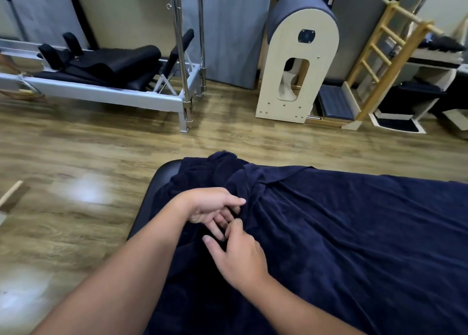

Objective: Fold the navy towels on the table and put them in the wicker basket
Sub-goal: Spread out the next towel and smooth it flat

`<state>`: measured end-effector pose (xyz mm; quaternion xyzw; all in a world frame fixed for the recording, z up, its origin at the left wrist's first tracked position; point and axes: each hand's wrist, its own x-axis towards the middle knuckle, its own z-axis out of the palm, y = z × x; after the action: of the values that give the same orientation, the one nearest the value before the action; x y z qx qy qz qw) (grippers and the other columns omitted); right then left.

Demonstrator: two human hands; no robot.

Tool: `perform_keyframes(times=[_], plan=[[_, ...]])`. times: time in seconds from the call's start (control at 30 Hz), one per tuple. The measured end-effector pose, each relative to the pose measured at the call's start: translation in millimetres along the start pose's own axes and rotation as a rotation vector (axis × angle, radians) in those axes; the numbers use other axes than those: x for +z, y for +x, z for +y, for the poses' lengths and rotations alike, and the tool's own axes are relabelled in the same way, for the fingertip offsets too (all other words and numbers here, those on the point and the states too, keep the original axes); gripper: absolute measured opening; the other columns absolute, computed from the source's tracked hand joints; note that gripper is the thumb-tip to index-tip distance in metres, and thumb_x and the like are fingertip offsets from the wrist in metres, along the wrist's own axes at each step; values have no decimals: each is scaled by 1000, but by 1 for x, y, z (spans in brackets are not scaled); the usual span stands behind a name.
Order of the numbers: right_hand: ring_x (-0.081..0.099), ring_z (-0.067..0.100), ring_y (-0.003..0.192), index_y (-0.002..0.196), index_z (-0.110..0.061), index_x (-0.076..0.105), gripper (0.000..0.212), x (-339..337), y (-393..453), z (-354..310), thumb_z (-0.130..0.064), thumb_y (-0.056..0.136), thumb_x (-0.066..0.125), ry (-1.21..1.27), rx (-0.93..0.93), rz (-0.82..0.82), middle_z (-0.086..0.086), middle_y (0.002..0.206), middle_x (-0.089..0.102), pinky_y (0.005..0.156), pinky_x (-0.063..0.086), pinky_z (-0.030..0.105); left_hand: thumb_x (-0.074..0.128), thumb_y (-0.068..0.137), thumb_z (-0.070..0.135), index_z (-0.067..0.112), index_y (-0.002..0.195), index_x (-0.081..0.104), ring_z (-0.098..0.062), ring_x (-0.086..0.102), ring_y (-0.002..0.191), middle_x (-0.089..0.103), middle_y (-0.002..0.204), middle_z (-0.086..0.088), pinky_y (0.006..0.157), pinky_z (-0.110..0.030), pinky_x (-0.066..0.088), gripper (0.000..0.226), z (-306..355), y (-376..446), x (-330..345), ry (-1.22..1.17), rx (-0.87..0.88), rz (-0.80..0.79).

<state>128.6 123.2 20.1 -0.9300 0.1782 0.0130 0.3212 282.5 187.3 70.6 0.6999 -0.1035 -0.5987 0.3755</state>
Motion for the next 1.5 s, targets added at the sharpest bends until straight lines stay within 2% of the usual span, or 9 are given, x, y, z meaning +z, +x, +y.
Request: perform_keyframes(times=[0.2,0.4,0.53,0.7,0.87,1.0,1.17,1.33,1.5], plan=[[53,16,73,90,-24,39,17,-7,6,33,-9,91,48,-18,170,43,-8,85,53,67,48,33,41,101,16,24,114,57,-23,69,76,72,95,-13,74,-45,64,22,25,26,25,465,159,286],[61,23,106,144,-68,13,73,-16,4,38,-37,95,59,214,-26,-268,4,119,61,96,52,42,36,92,6,50,156,6,-24,57,70,58,90,-1,54,-36,46,84,50,41,31,1122,205,481],[52,33,122,121,-84,-19,83,-17,15,21,-50,98,53,102,-95,-427,13,135,50,102,46,46,41,91,6,26,139,54,-19,58,64,70,95,-2,59,-33,45,54,70,43,26,1343,18,413],[52,39,122,151,-53,11,60,-13,29,2,-60,100,41,-40,-59,-506,17,138,51,96,48,51,52,93,8,13,109,63,-17,62,37,73,62,-8,55,-27,51,20,82,43,26,1374,-20,280],[64,35,102,110,-15,65,63,-14,26,13,-67,98,31,-9,293,-283,12,110,68,83,53,42,65,93,30,21,95,51,-19,64,42,67,55,0,53,-30,47,17,91,56,38,1312,283,400],[65,35,100,97,-16,60,12,-37,7,69,-24,89,55,-113,428,-88,9,111,63,83,55,39,68,89,49,17,103,51,-27,65,86,57,84,4,64,-36,41,38,105,66,50,1336,469,619],[57,23,79,96,-26,52,37,-79,-22,146,6,80,42,-46,545,177,0,105,42,72,52,36,62,90,60,17,99,42,-31,58,89,55,90,-2,66,-37,44,48,123,84,83,1221,508,692],[66,16,70,78,-21,73,34,-110,-56,193,-5,80,42,189,662,-60,-3,84,69,53,52,25,54,101,40,15,98,38,-35,52,85,61,95,-13,66,-41,43,30,142,112,122,1011,575,740],[61,11,64,65,-21,54,24,-100,-100,237,-22,79,73,89,700,-83,-5,69,64,58,54,30,52,101,34,14,90,44,-32,68,66,67,80,-9,62,-44,57,24,163,136,147,956,545,563]])
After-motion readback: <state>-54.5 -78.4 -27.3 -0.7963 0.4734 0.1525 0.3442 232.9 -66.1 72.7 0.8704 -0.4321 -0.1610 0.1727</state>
